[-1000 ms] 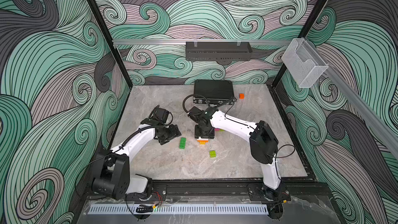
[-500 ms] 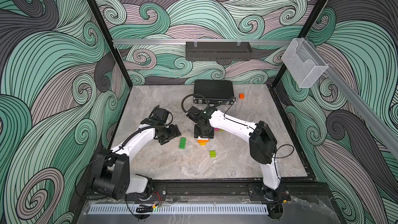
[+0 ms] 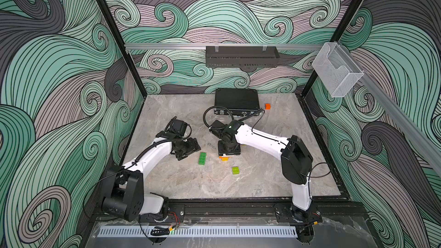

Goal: Assemble a carrot with lego
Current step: Assemble the lego brick with the lego brick.

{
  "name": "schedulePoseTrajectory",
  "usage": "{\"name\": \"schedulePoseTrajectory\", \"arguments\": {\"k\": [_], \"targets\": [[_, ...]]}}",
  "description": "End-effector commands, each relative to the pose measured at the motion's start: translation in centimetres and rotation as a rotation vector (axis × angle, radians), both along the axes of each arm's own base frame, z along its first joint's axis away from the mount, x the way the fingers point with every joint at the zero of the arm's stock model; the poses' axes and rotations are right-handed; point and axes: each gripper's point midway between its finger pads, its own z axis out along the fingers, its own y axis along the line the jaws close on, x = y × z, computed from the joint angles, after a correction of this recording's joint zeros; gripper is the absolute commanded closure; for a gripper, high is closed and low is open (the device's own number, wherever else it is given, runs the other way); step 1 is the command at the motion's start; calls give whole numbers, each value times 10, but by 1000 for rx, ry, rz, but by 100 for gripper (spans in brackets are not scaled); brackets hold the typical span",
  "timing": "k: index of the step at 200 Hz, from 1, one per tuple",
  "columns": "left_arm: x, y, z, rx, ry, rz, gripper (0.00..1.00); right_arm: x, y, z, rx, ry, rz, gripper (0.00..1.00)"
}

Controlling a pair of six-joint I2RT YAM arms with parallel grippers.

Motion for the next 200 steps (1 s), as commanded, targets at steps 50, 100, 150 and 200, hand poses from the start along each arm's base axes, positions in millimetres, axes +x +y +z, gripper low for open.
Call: {"name": "schedulePoseTrajectory", "arguments": {"k": [50, 100, 150, 200], "targets": [[4, -1, 2, 8, -4, -3, 20, 5, 10, 8, 21, -34, 50, 50], [5, -1, 2, 10, -3, -3, 20, 9, 14, 3, 12, -31, 48, 50], [6, -1, 3, 8, -6, -3, 20, 4, 12, -9, 0, 11, 40, 51], [6, 0, 4, 9, -7, -2, 20, 4, 9, -18, -19, 28, 43, 51]]}}
